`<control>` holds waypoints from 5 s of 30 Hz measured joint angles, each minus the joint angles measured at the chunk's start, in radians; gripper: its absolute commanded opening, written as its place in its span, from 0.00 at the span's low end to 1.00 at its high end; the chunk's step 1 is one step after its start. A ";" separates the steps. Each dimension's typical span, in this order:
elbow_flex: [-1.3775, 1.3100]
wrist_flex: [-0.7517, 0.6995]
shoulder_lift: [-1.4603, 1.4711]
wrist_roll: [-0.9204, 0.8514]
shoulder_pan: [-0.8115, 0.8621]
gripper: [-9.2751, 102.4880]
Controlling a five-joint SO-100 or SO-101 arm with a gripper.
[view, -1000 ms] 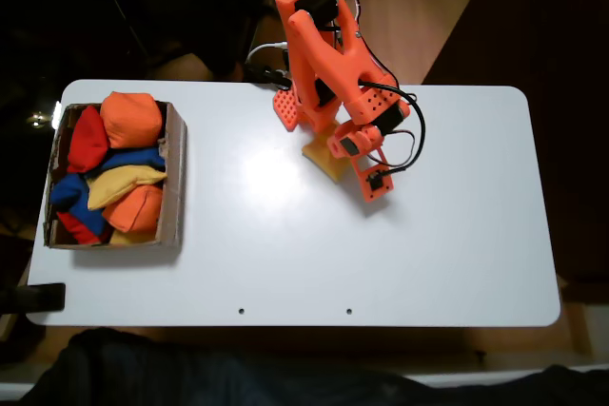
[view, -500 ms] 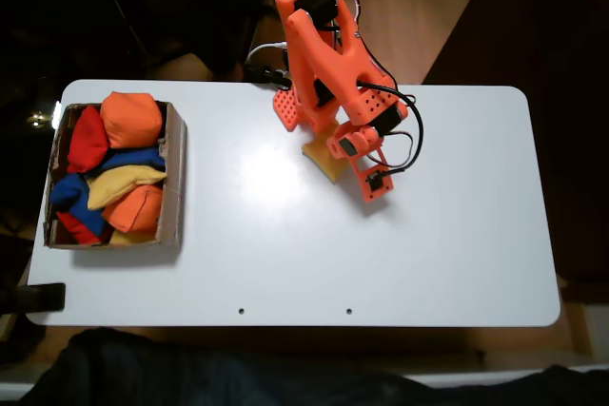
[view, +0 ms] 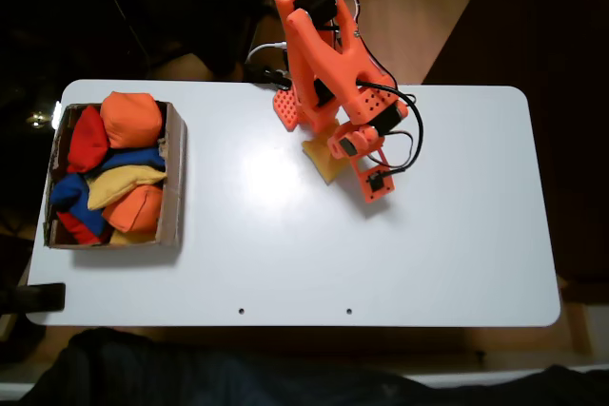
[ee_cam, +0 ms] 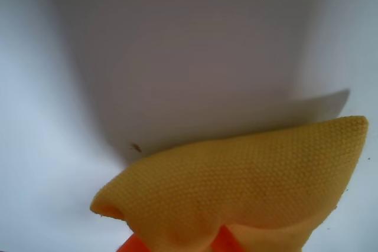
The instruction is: Grasp a bag and put it in the box.
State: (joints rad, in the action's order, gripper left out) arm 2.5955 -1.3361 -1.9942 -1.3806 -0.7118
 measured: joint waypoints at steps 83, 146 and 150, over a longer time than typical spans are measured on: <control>-0.581 -0.133 -0.265 0.233 0.184 0.08; -0.739 0.057 -0.437 0.557 1.042 0.08; -0.739 0.077 -0.449 0.614 1.081 0.08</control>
State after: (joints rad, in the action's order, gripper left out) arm 1.8561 -1.2594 -2.4436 -0.7670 0.3697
